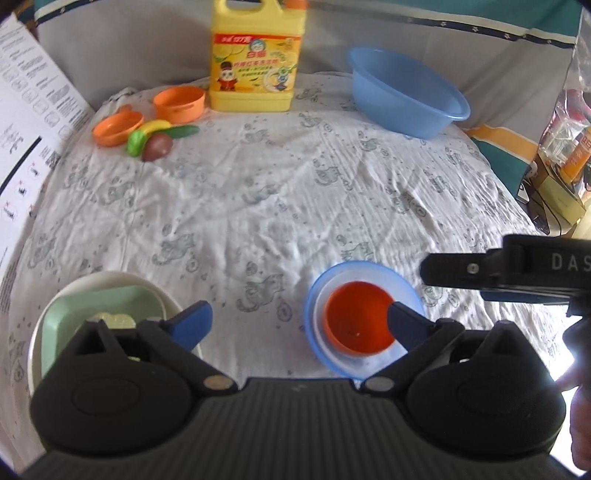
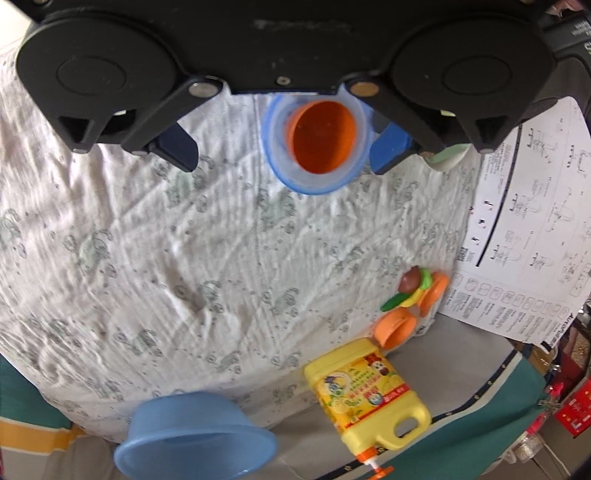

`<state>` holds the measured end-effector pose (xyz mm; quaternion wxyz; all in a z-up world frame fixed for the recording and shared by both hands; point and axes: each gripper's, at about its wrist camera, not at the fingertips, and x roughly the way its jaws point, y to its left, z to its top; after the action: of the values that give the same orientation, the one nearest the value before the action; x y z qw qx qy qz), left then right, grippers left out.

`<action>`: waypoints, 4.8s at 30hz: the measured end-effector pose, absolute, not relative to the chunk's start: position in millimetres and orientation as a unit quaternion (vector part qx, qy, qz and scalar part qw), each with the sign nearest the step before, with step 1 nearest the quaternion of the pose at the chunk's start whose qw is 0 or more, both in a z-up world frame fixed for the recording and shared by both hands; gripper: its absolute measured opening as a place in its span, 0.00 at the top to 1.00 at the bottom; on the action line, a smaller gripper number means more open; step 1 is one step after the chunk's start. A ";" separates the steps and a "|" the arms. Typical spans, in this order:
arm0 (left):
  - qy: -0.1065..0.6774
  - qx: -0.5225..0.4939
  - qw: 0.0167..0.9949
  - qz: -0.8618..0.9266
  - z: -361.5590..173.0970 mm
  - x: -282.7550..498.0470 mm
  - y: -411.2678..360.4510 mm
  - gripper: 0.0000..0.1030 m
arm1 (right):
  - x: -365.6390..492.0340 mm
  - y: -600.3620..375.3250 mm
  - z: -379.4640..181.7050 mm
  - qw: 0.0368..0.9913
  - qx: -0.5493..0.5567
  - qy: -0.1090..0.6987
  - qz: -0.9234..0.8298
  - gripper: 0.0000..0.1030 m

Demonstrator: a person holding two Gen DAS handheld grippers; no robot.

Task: Organize plates and bowls
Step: 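Open both grippers to release the orange bowl into the clear bowl, then move both grippers to the rim of the blue bowl, then close the left gripper on the blue bowl rim while the right gripper grips it, then carry the nested bowls over the plate stack and lower them onto it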

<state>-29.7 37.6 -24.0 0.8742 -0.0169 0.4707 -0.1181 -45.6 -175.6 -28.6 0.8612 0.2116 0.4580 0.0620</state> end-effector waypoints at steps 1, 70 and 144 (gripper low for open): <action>0.471 -0.019 0.874 -0.117 -25.6 -31.0 39.7 0.00 | -46.6 -177.2 -30.6 0.860 0.212 0.460 0.058 0.00; 0.498 -0.040 0.843 -0.201 -73.6 -23.4 16.8 0.52 | -22.8 -140.2 -70.1 0.844 0.150 0.511 0.066 0.62; 0.512 -0.124 0.849 -0.032 -51.3 -49.5 215.2 0.52 | 14.8 79.8 -51.8 0.799 0.057 0.555 0.222 0.62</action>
<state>-49.5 215.2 -51.3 0.8491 -0.1243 0.5124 -0.0317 14.8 79.8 -51.8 0.7994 0.0574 0.5552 0.2222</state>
